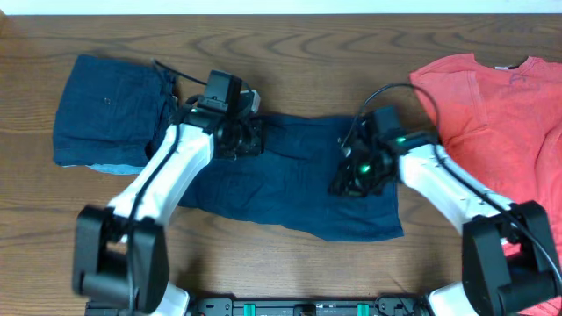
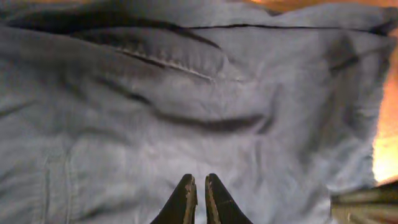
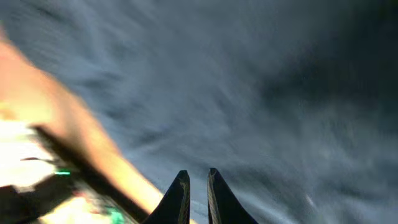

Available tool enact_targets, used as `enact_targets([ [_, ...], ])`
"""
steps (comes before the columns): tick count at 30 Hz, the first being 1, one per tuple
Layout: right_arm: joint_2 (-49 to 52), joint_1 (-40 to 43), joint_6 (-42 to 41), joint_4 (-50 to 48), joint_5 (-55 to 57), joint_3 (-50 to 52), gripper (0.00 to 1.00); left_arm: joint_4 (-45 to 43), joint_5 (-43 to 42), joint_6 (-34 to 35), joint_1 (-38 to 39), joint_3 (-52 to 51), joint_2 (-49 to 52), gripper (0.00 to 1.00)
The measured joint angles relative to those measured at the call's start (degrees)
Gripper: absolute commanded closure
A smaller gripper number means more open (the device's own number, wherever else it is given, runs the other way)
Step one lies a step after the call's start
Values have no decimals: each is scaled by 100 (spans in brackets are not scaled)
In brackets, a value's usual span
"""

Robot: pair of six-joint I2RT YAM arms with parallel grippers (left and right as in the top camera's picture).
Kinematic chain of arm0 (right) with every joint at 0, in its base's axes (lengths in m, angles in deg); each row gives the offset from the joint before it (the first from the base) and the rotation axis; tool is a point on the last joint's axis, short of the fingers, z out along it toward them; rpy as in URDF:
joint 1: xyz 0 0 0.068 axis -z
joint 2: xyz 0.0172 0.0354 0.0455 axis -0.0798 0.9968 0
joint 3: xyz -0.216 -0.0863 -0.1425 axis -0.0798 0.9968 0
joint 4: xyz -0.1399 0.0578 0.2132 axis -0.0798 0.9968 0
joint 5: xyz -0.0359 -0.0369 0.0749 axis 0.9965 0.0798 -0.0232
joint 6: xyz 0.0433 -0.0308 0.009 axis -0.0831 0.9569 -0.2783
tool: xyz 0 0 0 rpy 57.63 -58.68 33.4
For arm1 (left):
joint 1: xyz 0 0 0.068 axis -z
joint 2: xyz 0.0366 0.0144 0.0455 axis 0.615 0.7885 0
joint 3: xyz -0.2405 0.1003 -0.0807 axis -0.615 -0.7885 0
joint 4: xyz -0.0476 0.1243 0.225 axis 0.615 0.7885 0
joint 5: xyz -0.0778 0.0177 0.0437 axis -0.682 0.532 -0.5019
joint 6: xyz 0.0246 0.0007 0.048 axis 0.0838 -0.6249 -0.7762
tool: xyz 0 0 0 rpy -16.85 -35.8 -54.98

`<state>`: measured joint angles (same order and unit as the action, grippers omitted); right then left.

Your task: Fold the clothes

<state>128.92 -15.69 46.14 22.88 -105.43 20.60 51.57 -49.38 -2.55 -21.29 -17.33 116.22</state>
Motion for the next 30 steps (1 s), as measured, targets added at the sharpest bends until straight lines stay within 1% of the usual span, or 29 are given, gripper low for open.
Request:
enact_targets([
  [3, 140, -166, 7, 291, 520, 57, 90, -199, 7, -129, -2, 0, 570, 91],
  [5, 192, -160, -57, 457, 793, 131, 87, -273, 79, -197, -7, -2, 881, 91],
  [9, 262, -70, -413, 540, 1320, 439, 85, -468, 321, -258, -83, -4, 1287, 90],
  [11, 245, 103, -570, 560, 1298, 533, 83, -555, 391, -273, -149, -4, 1279, 88],
  [14, 203, 490, -748, 581, 1215, 638, 83, -610, 380, -278, -326, 13, 1279, 87],
  [17, 188, 994, -850, 590, 1158, 678, 82, -297, 343, -284, -562, 162, 1270, 84],
  [19, 188, 1362, -861, 584, 1147, 669, 79, 48, 299, -295, -750, 334, 1202, 83],
  [21, 188, 1657, -809, 584, 1121, 645, 77, 426, 282, -330, -892, 490, 1047, 73],
  [24, 201, 2063, -496, 595, 1056, 549, 73, 1003, 256, -374, -1023, 669, 555, 46],
  [25, 219, 2184, -269, 632, 984, 485, 73, 1209, 249, -380, -1045, 719, 350, 41],
  [27, 232, 2326, 197, 726, 688, 341, 72, 1692, 236, -380, -1073, 789, -90, 36],
  [29, 214, 2345, 671, 809, 267, 166, 71, 2111, 219, -387, -1088, 813, -407, 32],
  [30, 197, 2339, 844, 826, 94, 103, 71, 2323, 219, -389, -1091, 824, -509, 31],
])
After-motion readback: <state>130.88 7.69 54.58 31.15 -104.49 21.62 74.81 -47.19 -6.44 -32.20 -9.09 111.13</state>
